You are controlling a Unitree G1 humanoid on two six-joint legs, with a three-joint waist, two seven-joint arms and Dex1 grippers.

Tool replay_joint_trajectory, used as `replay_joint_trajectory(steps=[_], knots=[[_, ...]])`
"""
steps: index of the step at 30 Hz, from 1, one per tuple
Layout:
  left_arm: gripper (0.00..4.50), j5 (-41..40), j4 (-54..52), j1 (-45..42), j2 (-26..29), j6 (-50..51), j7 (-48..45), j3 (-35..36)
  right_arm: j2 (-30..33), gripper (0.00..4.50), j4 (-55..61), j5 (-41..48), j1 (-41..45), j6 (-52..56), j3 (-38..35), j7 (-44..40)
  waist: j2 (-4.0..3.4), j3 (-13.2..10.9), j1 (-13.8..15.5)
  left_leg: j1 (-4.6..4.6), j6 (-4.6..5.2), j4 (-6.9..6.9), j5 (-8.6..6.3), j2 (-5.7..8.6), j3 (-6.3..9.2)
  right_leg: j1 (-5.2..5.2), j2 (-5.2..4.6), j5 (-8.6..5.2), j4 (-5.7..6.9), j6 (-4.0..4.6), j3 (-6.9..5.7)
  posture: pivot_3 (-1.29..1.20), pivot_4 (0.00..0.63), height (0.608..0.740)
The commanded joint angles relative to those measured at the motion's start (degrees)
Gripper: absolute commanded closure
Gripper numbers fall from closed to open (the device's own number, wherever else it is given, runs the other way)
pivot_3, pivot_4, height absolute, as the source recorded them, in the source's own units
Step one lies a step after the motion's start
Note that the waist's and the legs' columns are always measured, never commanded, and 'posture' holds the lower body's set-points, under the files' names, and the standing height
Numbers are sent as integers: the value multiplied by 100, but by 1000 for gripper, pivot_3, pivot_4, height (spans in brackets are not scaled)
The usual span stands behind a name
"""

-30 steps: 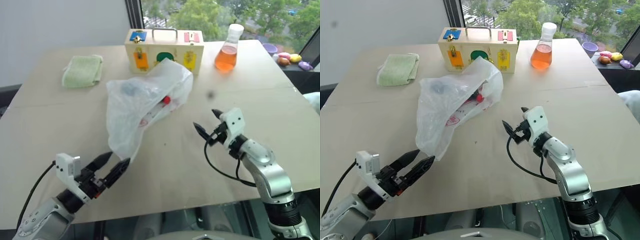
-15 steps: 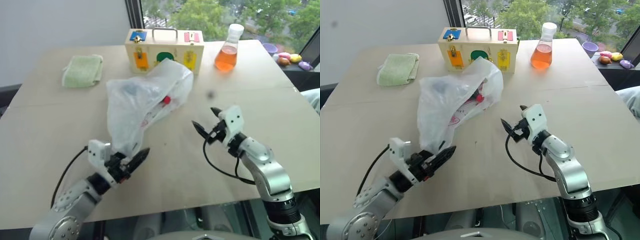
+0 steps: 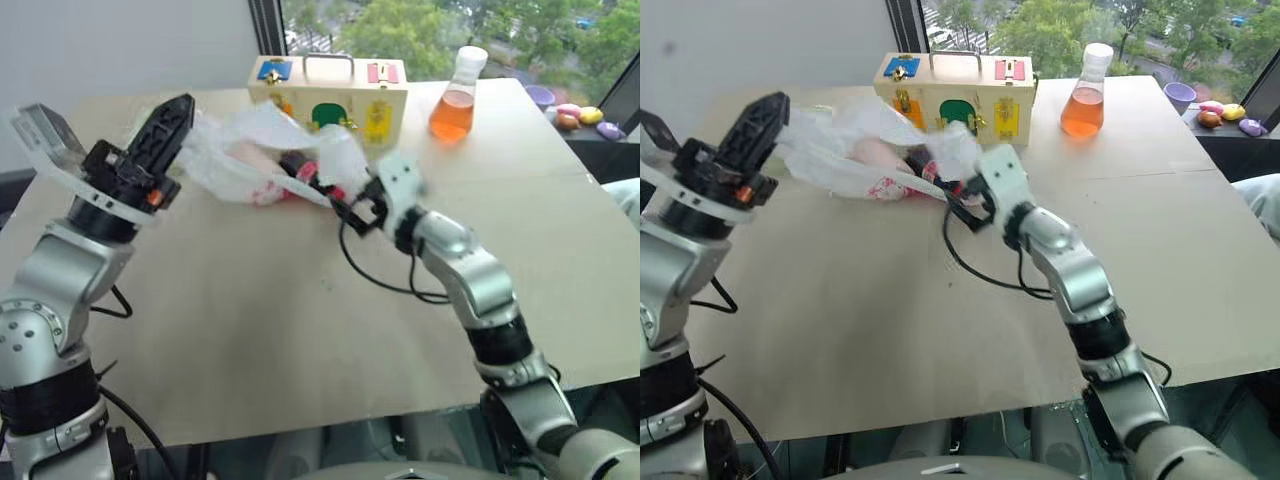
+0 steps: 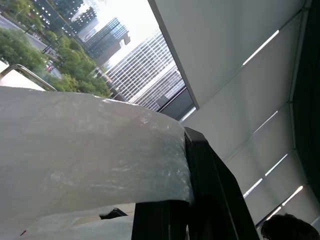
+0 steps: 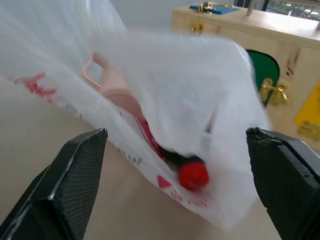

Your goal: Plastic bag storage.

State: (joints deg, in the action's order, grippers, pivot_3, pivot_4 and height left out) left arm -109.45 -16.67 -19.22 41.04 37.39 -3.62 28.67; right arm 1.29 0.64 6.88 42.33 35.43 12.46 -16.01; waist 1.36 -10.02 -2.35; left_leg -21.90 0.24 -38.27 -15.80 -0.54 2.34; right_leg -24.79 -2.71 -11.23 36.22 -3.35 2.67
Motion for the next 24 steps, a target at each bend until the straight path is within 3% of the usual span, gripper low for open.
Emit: replay_joint_trajectory(steps=[1, 11, 20, 21, 24], knots=[[4446, -42, -108, -131, 24, 8, 81, 22, -337, 0, -748, -176, 524, -130, -224, 506, 0, 0, 6, -4, -2, 3, 1, 0, 3, -1, 0, 0, -5, 0, -3, 0, 150, 740], [4446, 178, -539, 0, -215, -152, 414, 55, -1061, 0, -2082, -124, 1352, -402, -915, 1487, -2, -1, 10, -23, -24, 10, 12, 6, 17, -11, -7, 2, -17, 0, -15, 0, 150, 740], [4500, 330, -835, 257, -335, -328, 604, 119, -963, 4271, -2788, 21, 1672, -894, -1327, 1629, -6, -4, -19, -20, -14, 11, 8, 5, 22, -13, -3, 2, -9, 2, -15, 0, 150, 740], [4500, 335, -843, 244, -373, -377, 634, 126, -895, 4467, -2710, 61, 1641, -895, -1355, 1541, -6, -4, -15, -21, -14, 11, 7, 5, 22, -13, -4, 2, -9, 2, -15, 0, 150, 740], [4500, 311, -740, 64, -499, -627, 839, 200, -579, 4467, -1986, 464, 1336, -558, -1369, 748, -6, -4, 21, -23, -13, 10, 7, 7, 22, -12, -5, 2, -11, 1, -15, 0, 150, 740]])
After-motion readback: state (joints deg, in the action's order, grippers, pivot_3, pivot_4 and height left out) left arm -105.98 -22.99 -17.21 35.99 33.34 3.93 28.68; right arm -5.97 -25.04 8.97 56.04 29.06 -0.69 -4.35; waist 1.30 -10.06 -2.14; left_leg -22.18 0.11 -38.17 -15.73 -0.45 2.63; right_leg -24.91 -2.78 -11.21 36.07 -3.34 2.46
